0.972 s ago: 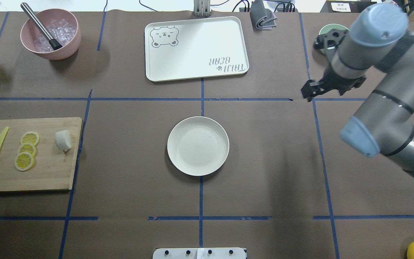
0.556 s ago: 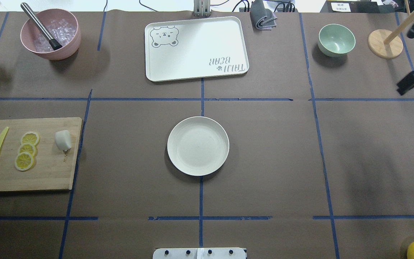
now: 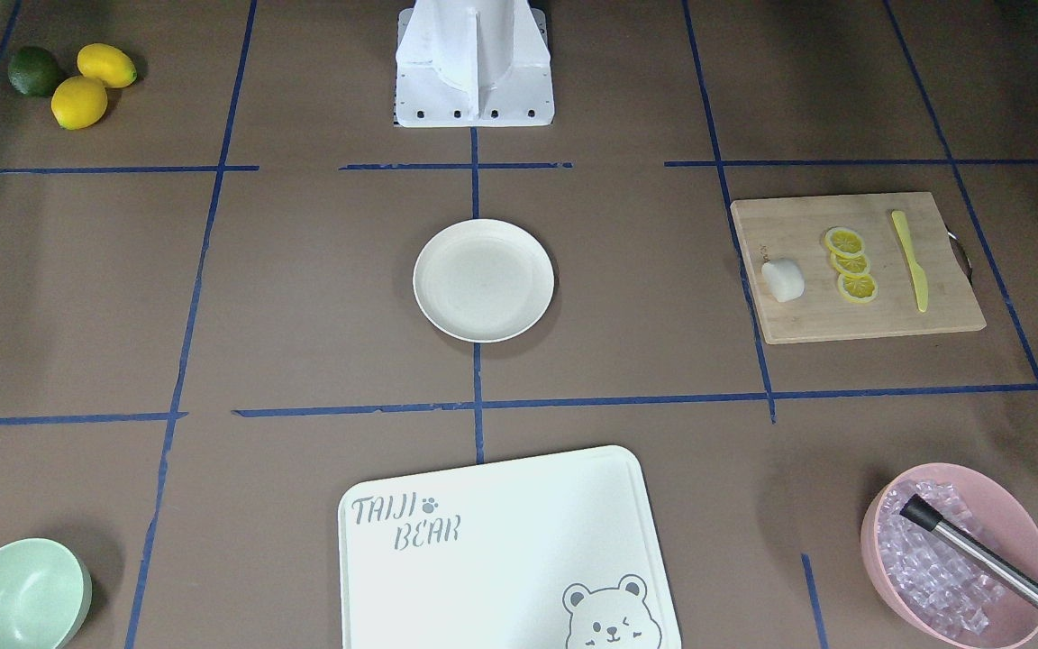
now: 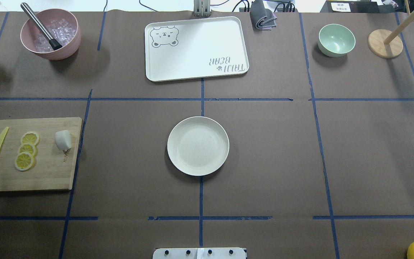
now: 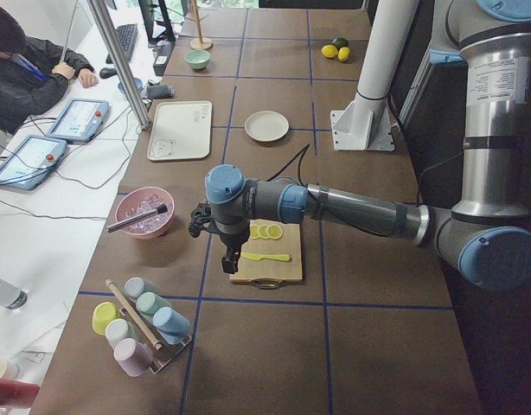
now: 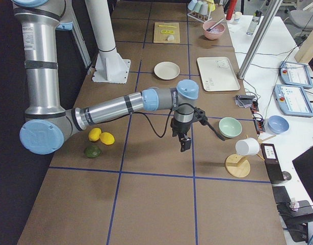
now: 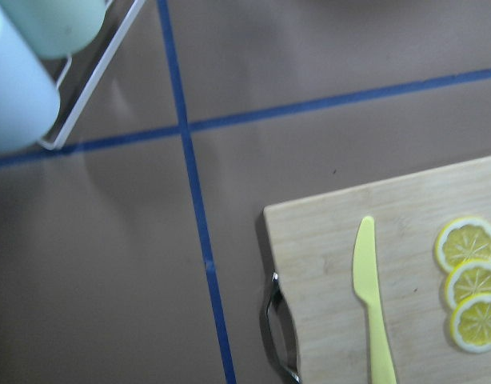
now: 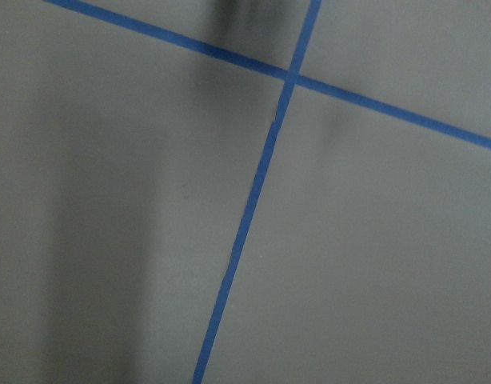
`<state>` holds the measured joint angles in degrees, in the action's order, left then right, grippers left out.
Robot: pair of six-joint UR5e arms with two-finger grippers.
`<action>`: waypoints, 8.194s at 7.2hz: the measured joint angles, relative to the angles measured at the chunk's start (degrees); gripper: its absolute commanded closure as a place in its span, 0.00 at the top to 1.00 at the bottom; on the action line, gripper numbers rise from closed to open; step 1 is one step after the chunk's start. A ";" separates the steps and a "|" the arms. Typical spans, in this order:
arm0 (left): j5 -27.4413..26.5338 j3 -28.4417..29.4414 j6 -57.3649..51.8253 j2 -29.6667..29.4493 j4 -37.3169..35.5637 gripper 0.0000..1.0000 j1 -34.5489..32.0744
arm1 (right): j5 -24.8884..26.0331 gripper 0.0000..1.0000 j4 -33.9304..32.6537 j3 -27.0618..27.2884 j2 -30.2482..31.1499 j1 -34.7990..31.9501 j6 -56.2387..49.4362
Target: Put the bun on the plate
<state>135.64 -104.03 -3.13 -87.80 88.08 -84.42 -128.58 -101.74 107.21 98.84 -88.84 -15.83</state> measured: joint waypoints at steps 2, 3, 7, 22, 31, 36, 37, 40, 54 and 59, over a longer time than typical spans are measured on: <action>0.40 -0.79 0.07 -0.94 2.07 1.00 0.26 | -1.35 1.00 0.18 0.11 1.90 -2.02 0.98; 1.32 -2.17 2.00 -1.13 3.23 1.00 1.14 | -1.48 1.00 0.21 0.25 1.89 -2.21 1.66; -1.23 -6.05 35.62 -1.15 14.18 1.00 17.82 | -1.59 1.00 0.23 0.51 1.82 -2.30 2.11; -22.06 -2.82 71.44 -12.92 16.66 0.09 43.42 | -1.59 1.00 2.51 -0.42 2.00 -2.30 2.12; -36.42 21.79 98.12 -53.13 3.68 0.99 60.25 | -1.66 1.00 2.51 -0.35 2.32 -2.30 2.12; -36.57 22.19 96.77 -53.03 3.88 1.00 60.34 | -1.59 1.00 2.51 -0.42 2.08 -2.30 2.12; -36.47 22.06 96.72 -53.06 3.91 1.00 60.34 | -1.59 1.00 2.51 -0.42 2.02 -2.30 2.12; -35.54 20.87 94.00 -53.12 3.38 1.00 59.94 | -1.59 1.00 2.51 -0.49 1.98 -2.30 2.12; 4.50 9.55 -4.42 5.63 2.91 1.00 -5.78 | -1.65 1.00 2.51 -0.89 2.10 -2.30 2.21; -0.63 9.62 -4.41 6.76 5.34 1.00 -6.70 | -1.67 1.00 2.51 -0.93 2.04 -2.30 2.29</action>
<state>135.02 -94.41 -7.54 -81.03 93.42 -91.12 -130.25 -99.23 106.29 100.87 -91.14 -13.54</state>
